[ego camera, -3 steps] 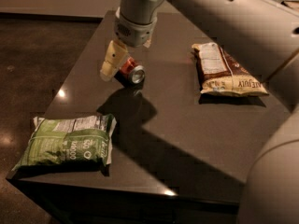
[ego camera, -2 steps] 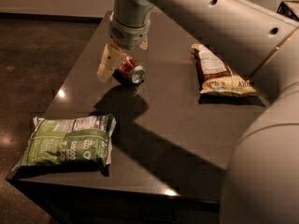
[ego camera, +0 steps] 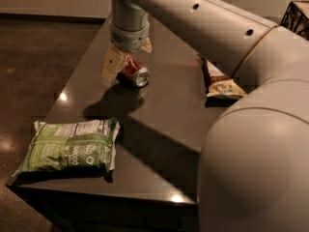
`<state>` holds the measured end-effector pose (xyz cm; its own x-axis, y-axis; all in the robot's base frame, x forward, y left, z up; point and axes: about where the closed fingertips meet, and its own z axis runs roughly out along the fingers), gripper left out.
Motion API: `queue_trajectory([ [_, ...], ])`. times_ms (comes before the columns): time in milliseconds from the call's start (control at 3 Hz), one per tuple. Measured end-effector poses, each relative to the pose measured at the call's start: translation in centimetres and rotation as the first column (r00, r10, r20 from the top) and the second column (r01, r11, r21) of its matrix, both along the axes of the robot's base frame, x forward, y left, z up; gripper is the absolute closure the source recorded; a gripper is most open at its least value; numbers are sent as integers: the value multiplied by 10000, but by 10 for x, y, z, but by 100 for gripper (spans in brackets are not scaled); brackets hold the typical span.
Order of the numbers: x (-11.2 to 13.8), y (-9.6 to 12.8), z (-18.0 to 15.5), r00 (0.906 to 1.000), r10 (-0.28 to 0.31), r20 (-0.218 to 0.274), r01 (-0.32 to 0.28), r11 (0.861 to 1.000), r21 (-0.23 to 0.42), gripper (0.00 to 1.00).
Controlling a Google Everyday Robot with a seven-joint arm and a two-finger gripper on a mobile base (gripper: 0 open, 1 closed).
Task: Move coke can near brown chip bag
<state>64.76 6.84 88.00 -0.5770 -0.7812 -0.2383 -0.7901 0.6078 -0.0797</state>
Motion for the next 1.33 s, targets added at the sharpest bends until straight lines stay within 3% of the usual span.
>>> queue_trajectory([
  [333, 9, -12, -4, 9998, -220, -6, 220, 9992, -319, 15],
  [1333, 8, -38, -4, 9990, -441, -1, 440, 9964, -726, 85],
])
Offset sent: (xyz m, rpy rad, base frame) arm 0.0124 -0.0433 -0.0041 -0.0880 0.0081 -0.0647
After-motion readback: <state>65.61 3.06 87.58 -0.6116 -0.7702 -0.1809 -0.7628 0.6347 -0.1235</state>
